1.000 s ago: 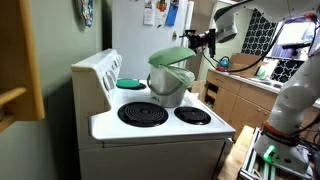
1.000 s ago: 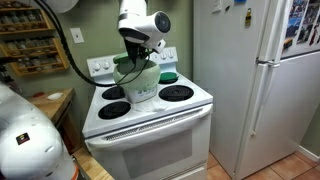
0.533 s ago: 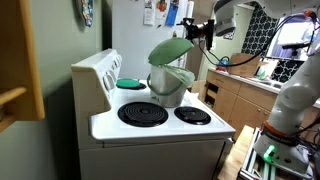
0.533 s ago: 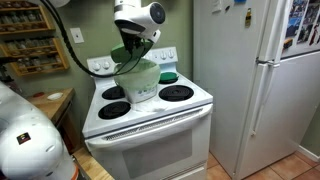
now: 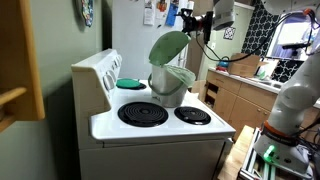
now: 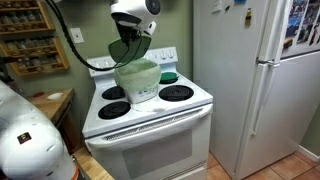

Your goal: Open the lid on the bin and put the paper towel into it then close it

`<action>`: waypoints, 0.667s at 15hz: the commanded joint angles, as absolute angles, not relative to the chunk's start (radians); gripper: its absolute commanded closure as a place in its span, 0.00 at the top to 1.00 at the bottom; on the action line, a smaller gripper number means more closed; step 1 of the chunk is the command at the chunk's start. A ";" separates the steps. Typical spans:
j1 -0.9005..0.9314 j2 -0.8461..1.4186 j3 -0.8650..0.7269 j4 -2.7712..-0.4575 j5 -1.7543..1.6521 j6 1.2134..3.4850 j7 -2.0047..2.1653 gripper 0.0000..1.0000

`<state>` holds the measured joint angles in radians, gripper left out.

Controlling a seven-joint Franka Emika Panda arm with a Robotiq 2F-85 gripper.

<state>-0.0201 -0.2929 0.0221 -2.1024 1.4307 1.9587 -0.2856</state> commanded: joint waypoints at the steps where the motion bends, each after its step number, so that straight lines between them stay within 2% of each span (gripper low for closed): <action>1: -0.008 -0.243 0.040 -2.055 1.433 2.000 -0.276 1.00; 10: -0.020 -0.256 0.042 -2.039 1.320 2.068 -0.241 1.00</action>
<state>-0.0135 -0.2246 0.0416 -2.0161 1.4054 2.0287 -0.2818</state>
